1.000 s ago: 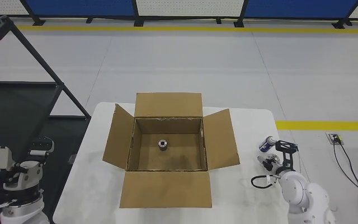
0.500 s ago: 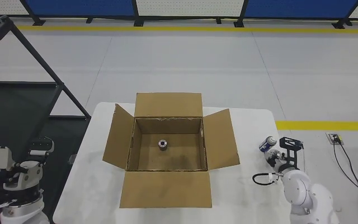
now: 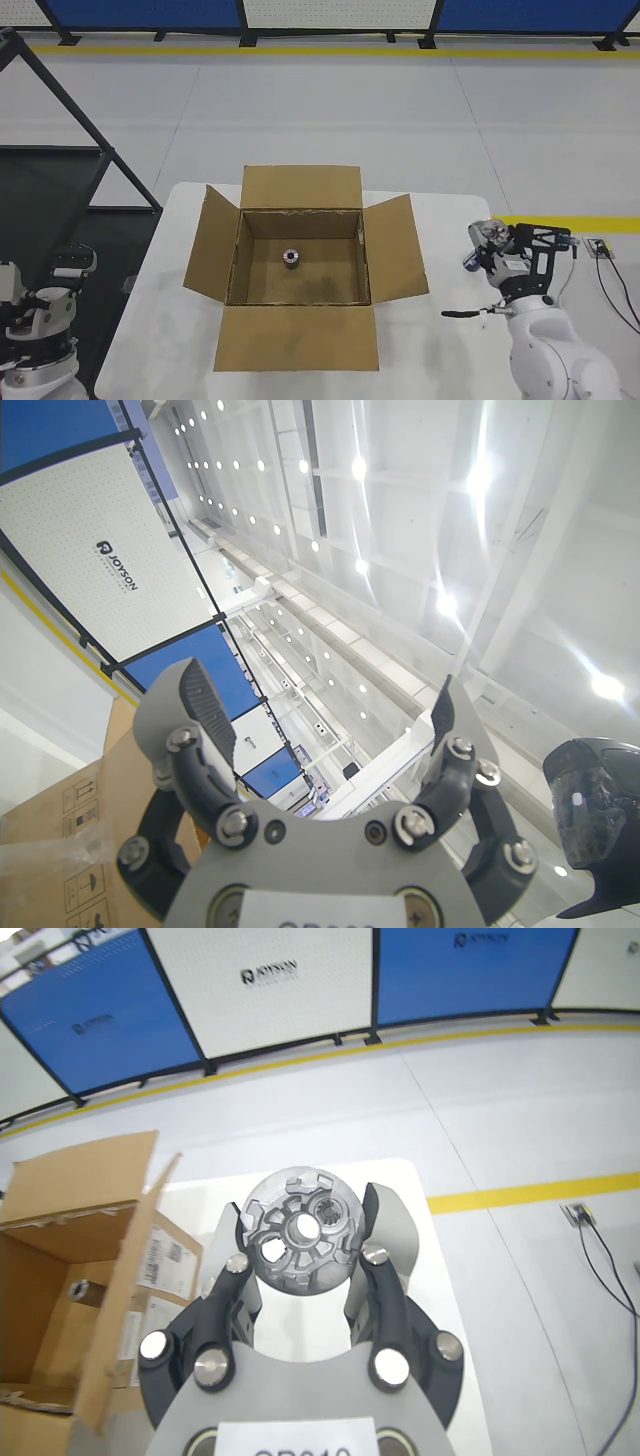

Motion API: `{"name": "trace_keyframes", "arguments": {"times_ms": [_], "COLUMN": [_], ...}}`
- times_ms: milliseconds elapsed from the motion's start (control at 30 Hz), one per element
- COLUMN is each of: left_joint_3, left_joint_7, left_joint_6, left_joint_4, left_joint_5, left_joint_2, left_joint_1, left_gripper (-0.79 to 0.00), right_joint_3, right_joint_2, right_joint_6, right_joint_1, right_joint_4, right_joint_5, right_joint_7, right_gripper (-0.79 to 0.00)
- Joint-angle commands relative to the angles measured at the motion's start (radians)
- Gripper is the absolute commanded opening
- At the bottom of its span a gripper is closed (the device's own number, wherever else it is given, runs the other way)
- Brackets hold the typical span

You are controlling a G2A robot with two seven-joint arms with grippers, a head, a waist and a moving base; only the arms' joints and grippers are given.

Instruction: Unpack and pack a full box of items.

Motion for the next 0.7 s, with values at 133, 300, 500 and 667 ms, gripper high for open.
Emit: {"name": "trace_keyframes", "arguments": {"times_ms": [133,300,500,667], "left_joint_3": [0.000,0.000,0.000,0.000], "left_joint_7": [0.000,0.000,0.000,0.000], "left_joint_6": [0.000,0.000,0.000,0.000], "left_joint_4": [0.000,0.000,0.000,0.000], "left_joint_5": [0.000,0.000,0.000,0.000], "left_joint_2": [0.000,0.000,0.000,0.000], "left_joint_1": [0.000,0.000,0.000,0.000], "left_gripper": [0.000,0.000,0.000,0.000], "right_joint_3": [-0.119,-0.268,-0.461,-0.580], "right_joint_2": [0.004,0.002,-0.017,-0.042], "right_joint_6": [-0.138,-0.216,-0.220,-0.218], "right_joint_1": [0.060,0.173,0.348,0.489], "right_joint_4": [-0.041,0.013,0.195,0.382], "right_joint_5": [0.007,-0.038,-0.075,-0.051], "right_joint_7": [0.036,0.129,0.213,0.265], "right_gripper": [-0.785,-0.785,-0.785,-0.785]}}
